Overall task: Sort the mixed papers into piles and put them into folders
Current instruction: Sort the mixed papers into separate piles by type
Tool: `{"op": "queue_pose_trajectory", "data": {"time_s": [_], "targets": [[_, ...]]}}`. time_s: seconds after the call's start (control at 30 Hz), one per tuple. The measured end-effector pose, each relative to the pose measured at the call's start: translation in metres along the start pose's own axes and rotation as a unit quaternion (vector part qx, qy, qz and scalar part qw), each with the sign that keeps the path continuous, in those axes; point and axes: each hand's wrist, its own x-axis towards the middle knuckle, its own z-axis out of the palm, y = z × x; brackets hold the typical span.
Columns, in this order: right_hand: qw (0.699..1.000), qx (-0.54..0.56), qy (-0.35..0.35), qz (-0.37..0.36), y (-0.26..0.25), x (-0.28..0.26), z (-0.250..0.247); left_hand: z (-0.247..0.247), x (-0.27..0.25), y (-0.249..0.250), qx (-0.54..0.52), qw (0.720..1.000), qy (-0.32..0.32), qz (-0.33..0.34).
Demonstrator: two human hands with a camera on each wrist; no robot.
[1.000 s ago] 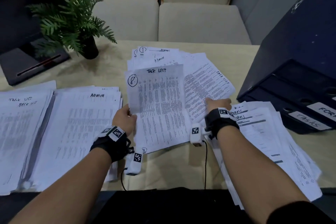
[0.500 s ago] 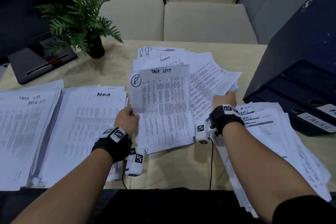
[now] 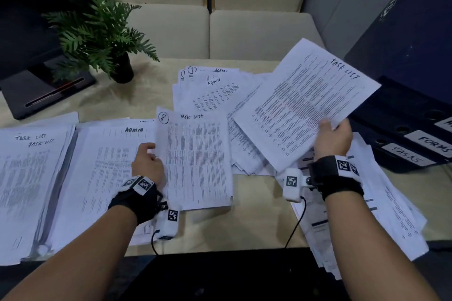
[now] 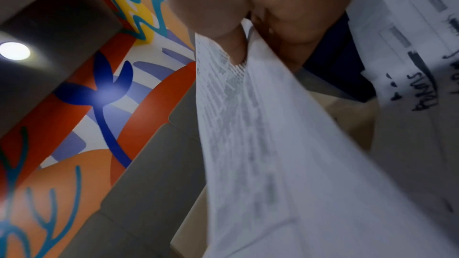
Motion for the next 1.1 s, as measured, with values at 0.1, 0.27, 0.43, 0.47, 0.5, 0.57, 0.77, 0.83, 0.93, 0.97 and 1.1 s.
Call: {"op": "queue_pose_trajectory", "data": {"time_s": [0.1,0.27,0.43,0.47,0.5,0.57,0.77,0.83,0.93,0.97,1.1], "targets": [[0.999,-0.002,-0.044,-0.011,-0.01,-0.009,-0.003,-0.001,-0.01,-0.002,-0.04,0.998,-0.032,0.038],[0.978,-0.032,-0.203,0.025,-0.002,-0.044,0.015,-0.007,-0.02,-0.002,-0.001,0.996,-0.077,0.052],[0.919,-0.116,-0.374,0.042,0.015,-0.094,0.049,-0.01,-0.034,0.003,-0.027,0.991,-0.118,0.051],[0.912,-0.136,-0.384,0.043,0.019,-0.098,0.055,-0.009,-0.036,0.002,-0.019,0.991,-0.121,0.055],[0.906,-0.147,-0.394,0.044,0.019,-0.102,0.059,-0.009,-0.036,0.0,-0.005,0.991,-0.119,0.058],[0.898,-0.171,-0.402,0.048,0.02,-0.103,0.066,-0.007,-0.036,-0.006,0.02,0.992,-0.107,0.057],[0.929,-0.273,-0.223,0.114,0.018,-0.057,0.068,-0.015,-0.032,-0.012,0.005,0.991,-0.125,0.057],[0.908,-0.34,-0.191,0.155,0.022,-0.042,0.07,-0.016,-0.032,-0.012,-0.003,0.99,-0.128,0.058],[0.904,-0.348,-0.165,0.187,0.026,-0.033,0.078,-0.017,-0.035,-0.012,-0.009,0.991,-0.121,0.062],[0.908,-0.334,-0.166,0.192,0.026,-0.032,0.081,-0.018,-0.036,-0.011,-0.009,0.991,-0.12,0.061],[0.919,-0.292,-0.181,0.191,0.023,-0.028,0.087,-0.018,-0.036,-0.011,-0.004,0.992,-0.115,0.057]]}}
